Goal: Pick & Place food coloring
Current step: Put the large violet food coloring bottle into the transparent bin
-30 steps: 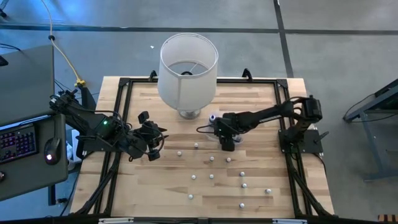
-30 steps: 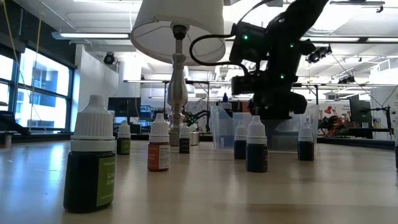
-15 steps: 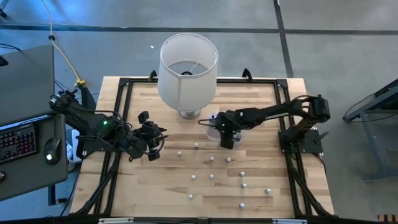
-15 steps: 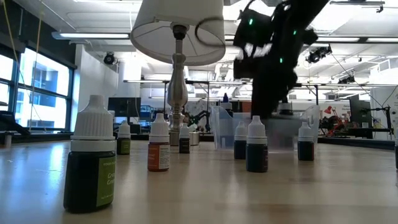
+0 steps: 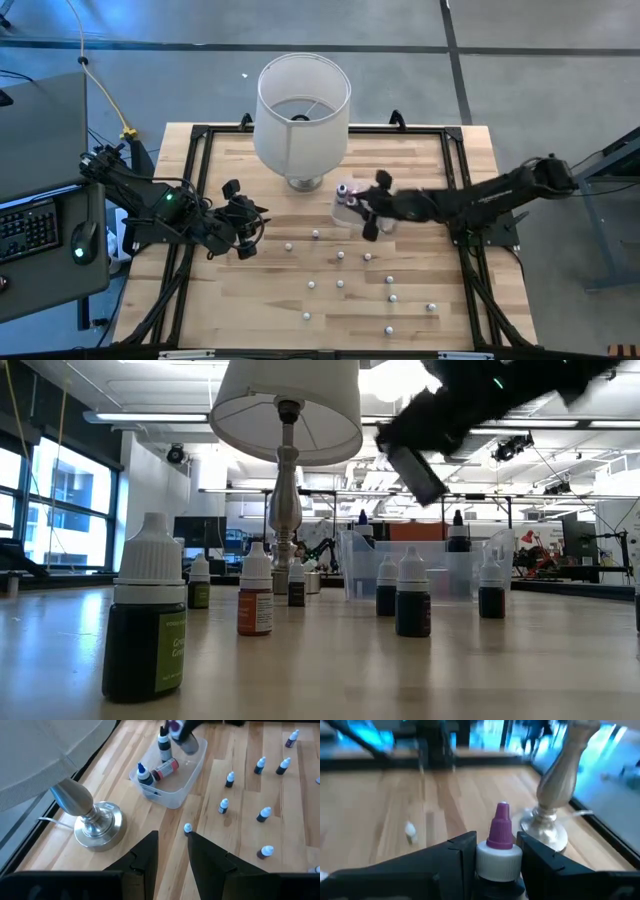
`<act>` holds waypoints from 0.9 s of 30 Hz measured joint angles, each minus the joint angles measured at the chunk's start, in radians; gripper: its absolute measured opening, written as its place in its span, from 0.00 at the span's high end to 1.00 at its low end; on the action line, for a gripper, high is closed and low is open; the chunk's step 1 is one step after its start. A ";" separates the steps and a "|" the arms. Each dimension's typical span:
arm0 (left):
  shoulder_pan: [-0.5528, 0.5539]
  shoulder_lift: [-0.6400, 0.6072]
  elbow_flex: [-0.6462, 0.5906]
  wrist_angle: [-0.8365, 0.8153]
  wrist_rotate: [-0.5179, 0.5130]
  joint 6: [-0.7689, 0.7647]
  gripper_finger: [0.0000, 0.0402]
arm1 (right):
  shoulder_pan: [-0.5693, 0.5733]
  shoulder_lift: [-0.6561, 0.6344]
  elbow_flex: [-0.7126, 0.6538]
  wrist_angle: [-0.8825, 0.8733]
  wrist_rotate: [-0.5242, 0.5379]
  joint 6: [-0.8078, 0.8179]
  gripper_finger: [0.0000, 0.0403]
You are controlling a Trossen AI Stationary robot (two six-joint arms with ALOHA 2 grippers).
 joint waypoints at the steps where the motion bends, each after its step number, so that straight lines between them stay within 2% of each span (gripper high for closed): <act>1: 0.000 0.000 0.000 0.000 0.000 0.000 0.74 | 0.013 0.002 -0.070 0.122 0.043 -0.006 0.71; 5: 0.000 0.000 0.000 0.000 -0.001 0.000 0.74 | 0.045 0.042 -0.292 0.584 0.222 -0.043 0.70; 7: 0.000 0.000 0.000 0.000 -0.002 0.000 0.74 | 0.052 0.064 -0.356 0.704 0.264 -0.047 0.71; 15: 0.000 0.003 -0.001 0.002 -0.005 0.000 0.74 | 0.041 0.107 -0.452 0.711 0.296 0.064 0.69; 27: 0.000 0.003 -0.001 0.003 -0.005 0.000 0.74 | 0.037 0.108 -0.456 0.700 0.300 0.033 0.67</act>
